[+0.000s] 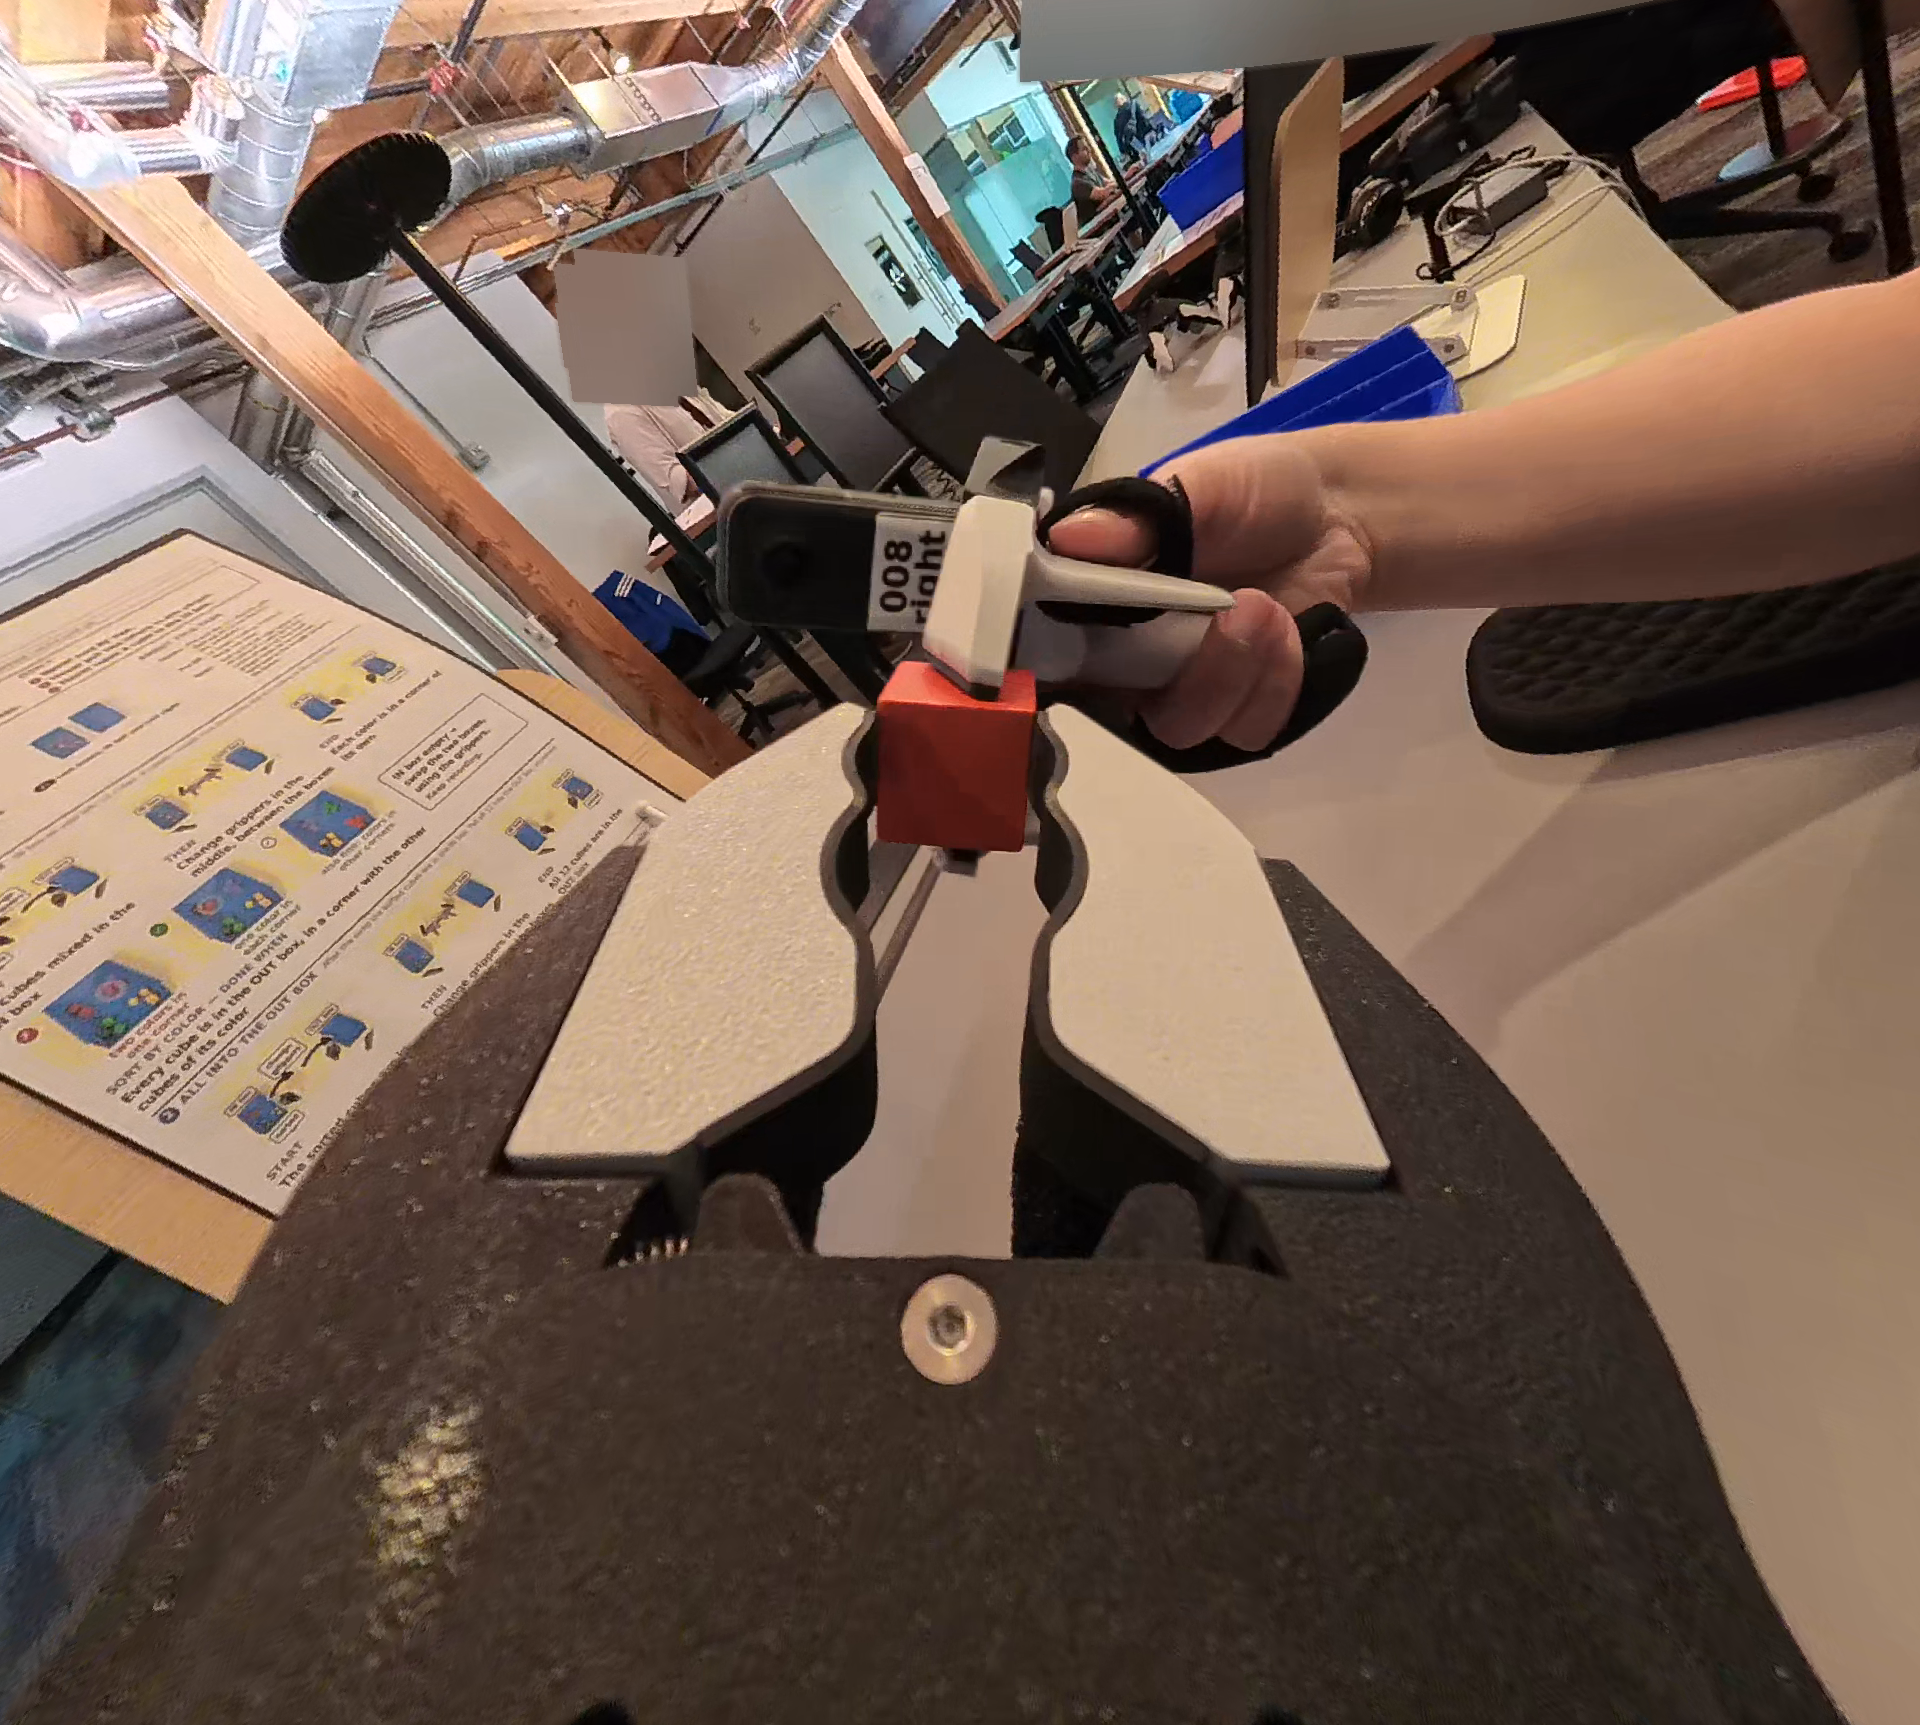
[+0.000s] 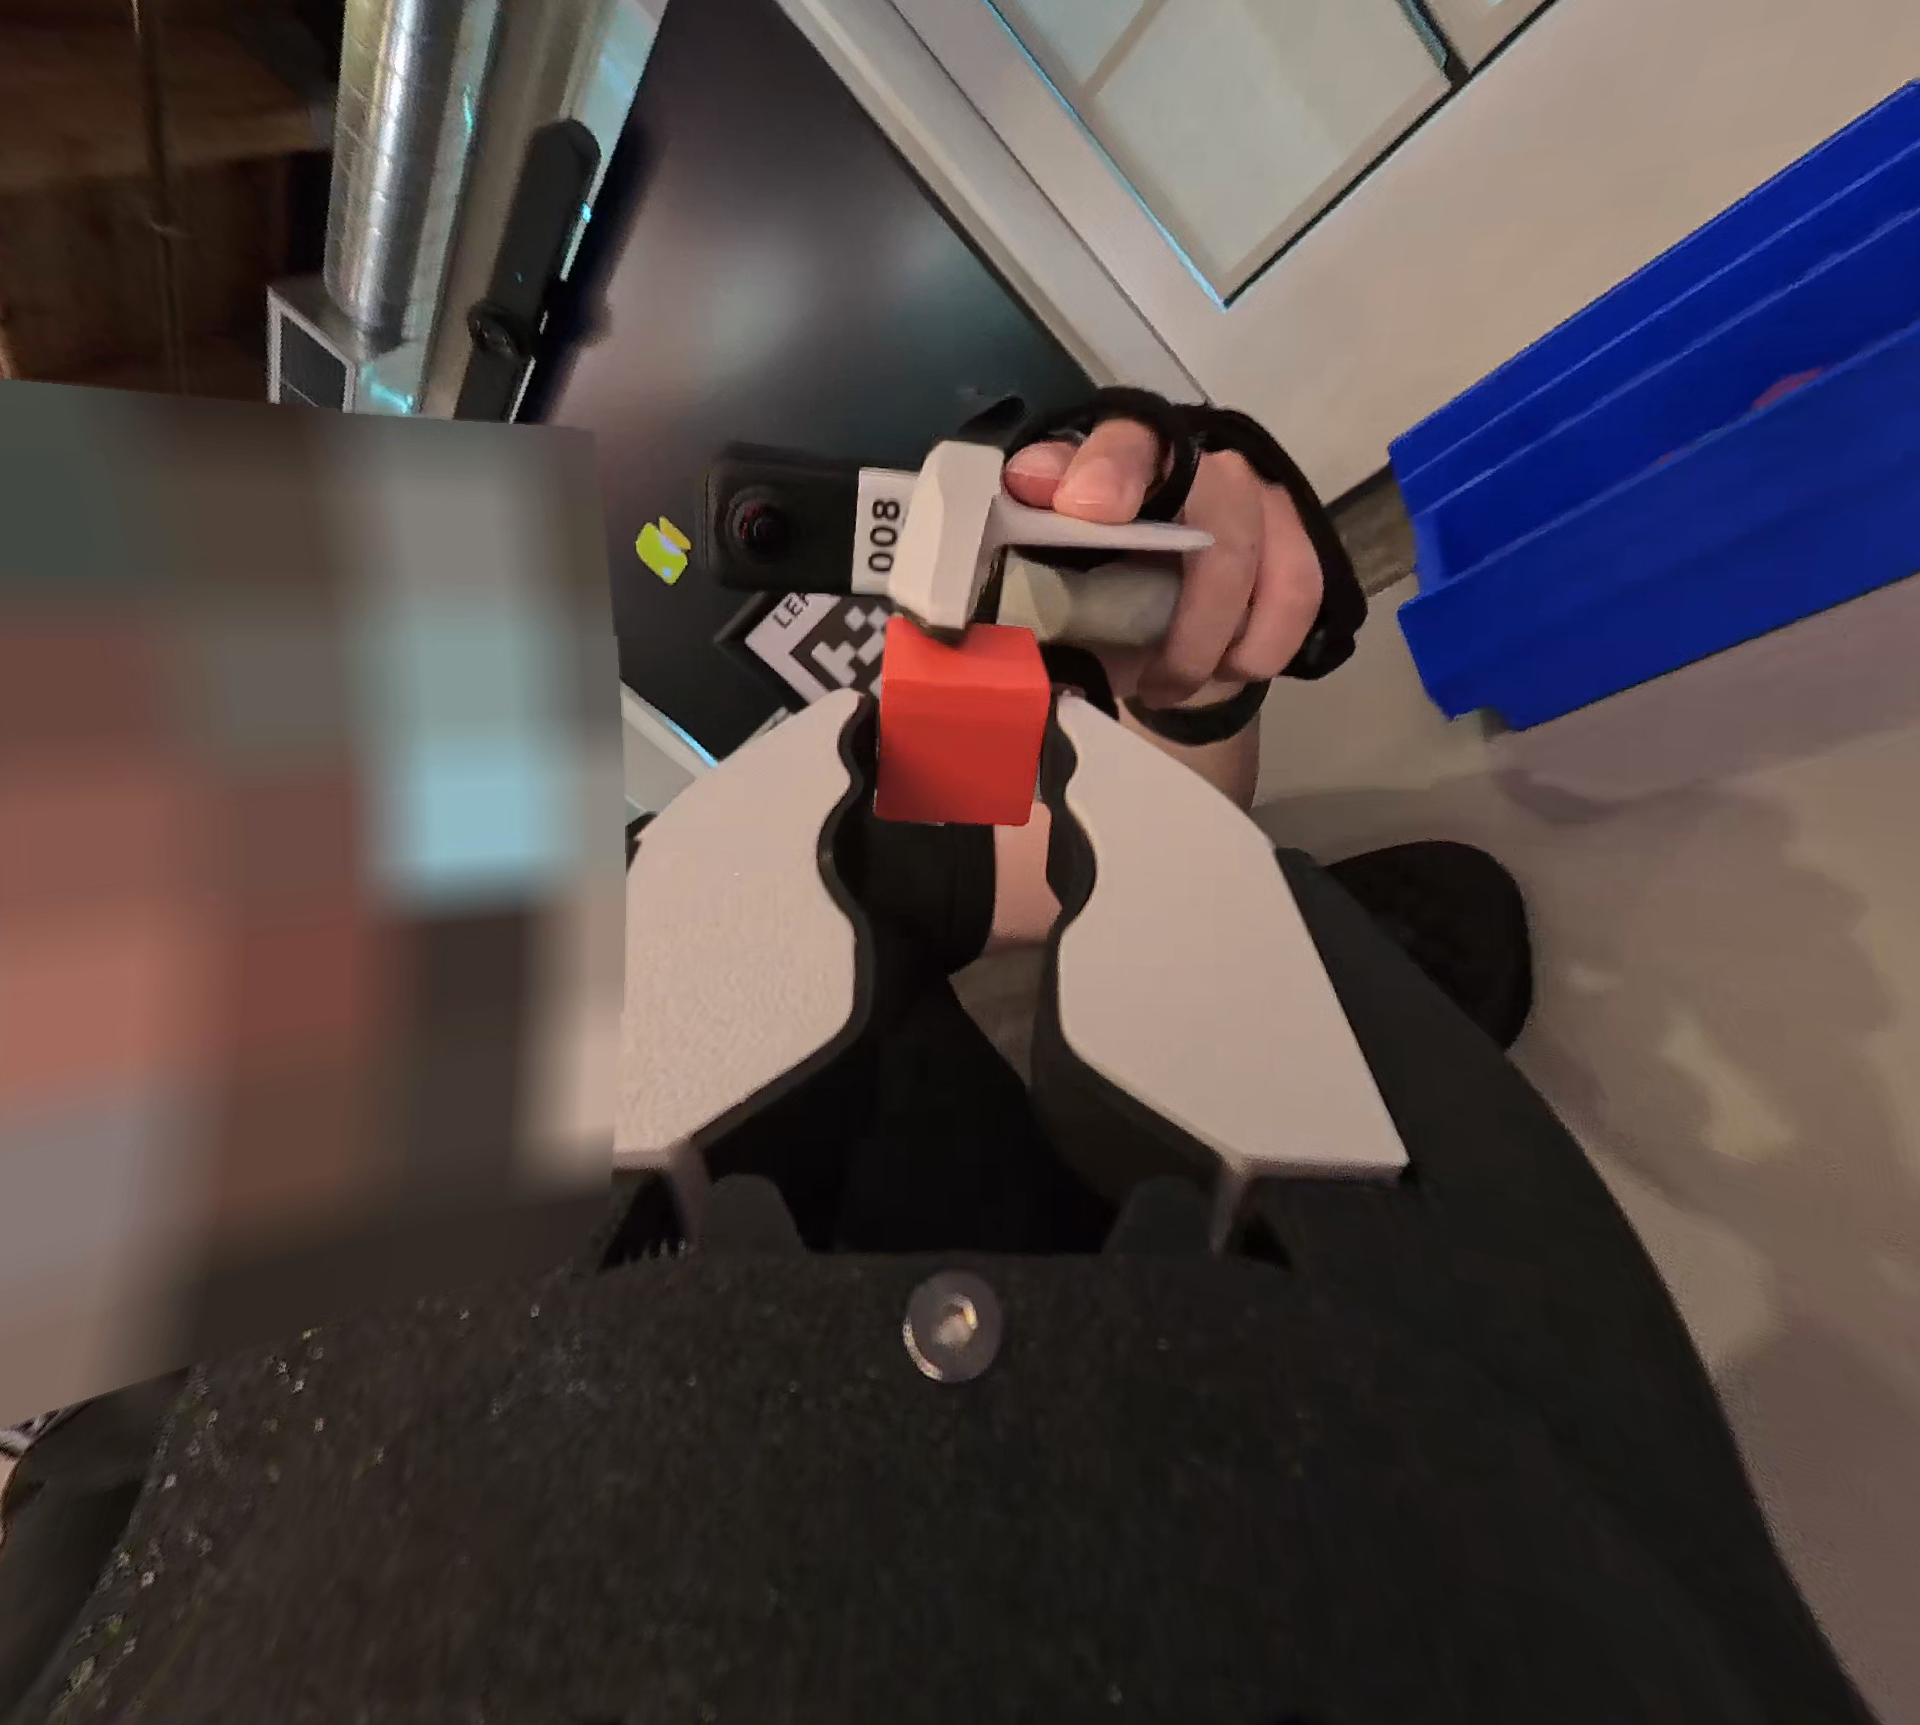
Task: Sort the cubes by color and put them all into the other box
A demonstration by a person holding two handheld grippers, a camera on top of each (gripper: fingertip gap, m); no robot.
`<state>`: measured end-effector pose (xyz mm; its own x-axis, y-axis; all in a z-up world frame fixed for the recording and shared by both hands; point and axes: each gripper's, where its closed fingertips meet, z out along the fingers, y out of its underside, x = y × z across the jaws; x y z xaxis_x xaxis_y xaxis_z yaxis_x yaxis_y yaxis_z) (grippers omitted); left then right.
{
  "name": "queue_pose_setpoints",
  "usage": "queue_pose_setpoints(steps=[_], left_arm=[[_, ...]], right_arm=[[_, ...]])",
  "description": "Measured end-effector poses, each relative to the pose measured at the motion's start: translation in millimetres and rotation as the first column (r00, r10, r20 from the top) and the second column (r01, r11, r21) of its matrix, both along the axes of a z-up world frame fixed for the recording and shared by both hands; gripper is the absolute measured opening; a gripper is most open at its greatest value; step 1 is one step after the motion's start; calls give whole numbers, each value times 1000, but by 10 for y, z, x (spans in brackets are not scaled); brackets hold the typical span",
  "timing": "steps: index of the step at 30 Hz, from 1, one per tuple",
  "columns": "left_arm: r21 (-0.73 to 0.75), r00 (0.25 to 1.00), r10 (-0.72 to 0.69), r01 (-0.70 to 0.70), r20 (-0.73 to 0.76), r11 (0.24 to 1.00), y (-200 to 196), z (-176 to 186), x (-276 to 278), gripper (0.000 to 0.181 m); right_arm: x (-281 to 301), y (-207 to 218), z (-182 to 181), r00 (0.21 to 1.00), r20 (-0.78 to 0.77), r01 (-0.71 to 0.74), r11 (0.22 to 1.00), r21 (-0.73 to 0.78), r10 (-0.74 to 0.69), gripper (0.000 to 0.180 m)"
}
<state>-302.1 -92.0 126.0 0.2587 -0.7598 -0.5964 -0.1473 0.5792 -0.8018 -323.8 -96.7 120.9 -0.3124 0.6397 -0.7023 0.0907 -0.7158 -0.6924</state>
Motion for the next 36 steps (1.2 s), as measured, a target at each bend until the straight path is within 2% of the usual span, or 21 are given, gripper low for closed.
queue_pose_setpoints(steps=[4, 6, 8, 9, 10, 11, 13, 14, 15, 16, 18, 21, 24, 27, 31, 33, 36], left_arm=[[-61, 997, 66, -63, 50, 996, 111, -44, 36, 29], [-123, 992, 123, -120, 15, 985, 192, -188, -11, 41], [-187, 980, 194, -199, -42, 962, 278, -414, -141, 53], [-216, 972, 229, -236, -58, 948, 310, -525, -236, 54], [-244, 962, 262, -272, -70, 931, 333, -634, -344, 51], [-274, 954, 290, -301, -83, 913, 341, -740, -455, 48], [-326, 934, 343, -357, -102, 876, 333, -916, -679, 41], [-344, 921, 375, -388, -106, 855, 329, -971, -787, 38], [-362, 908, 406, -413, -100, 835, 318, -998, -879, 37], [-384, 900, 428, -426, -84, 820, 294, -999, -951, 36], [-424, 895, 445, -418, -40, 803, 214, -952, -1032, 33], [-441, 879, 476, -419, 24, 794, 146, -805, -1095, 29], [-434, 854, 519, -455, 35, 778, 154, -683, -1134, 29], [-440, 837, 548, -485, 18, 755, 179, -625, -1137, 29], [-451, 825, 565, -509, -12, 733, 180, -553, -1087, 29], [-441, 821, 570, -521, -24, 731, 171, -512, -1043, 29], [-423, 821, 569, -531, -42, 734, 154, -474, -938, 29]], right_arm=[[145, 109, -17, 997, -9, 72, 997, 34, -71, 29], [345, 149, -8, 993, 7, 114, 991, 66, -114, 29], [717, 267, 7, 970, 56, 225, 962, 152, -236, 29], [983, 383, -17, 935, 113, 305, 925, 226, -335, 29], [1318, 546, -81, 865, 191, 390, 861, 327, -465, 29], [1727, 733, -155, 754, 266, 461, 773, 436, -600, 29], [2765, 1101, -354, 411, 411, 527, 580, 621, -813, 29], [3301, 1220, -441, 238, 457, 535, 509, 674, -857, 29], [3780, 1277, -545, 105, 507, 541, 477, 693, -855, 29], [4160, 1288, -661, 27, 563, 559, 479, 676, -826, 29], [4751, 1283, -973, -73, 675, 607, 504, 614, -734, 29], [5360, 1260, -1590, -216, 809, 613, 569, 548, -546, 29], [5552, 1246, -2146, -248, 890, 607, 655, 450, -382, 29], [5455, 1345, -2480, -186, 927, 617, 696, 369, -326, 29], [5313, 1496, -2627, -159, 931, 586, 728, 357, -329, 29], [5336, 1542, -2646, -198, 921, 557, 735, 388, -336, 29], [5352, 1576, -2661, -207, 912, 536, 739, 408, -354, 30]])
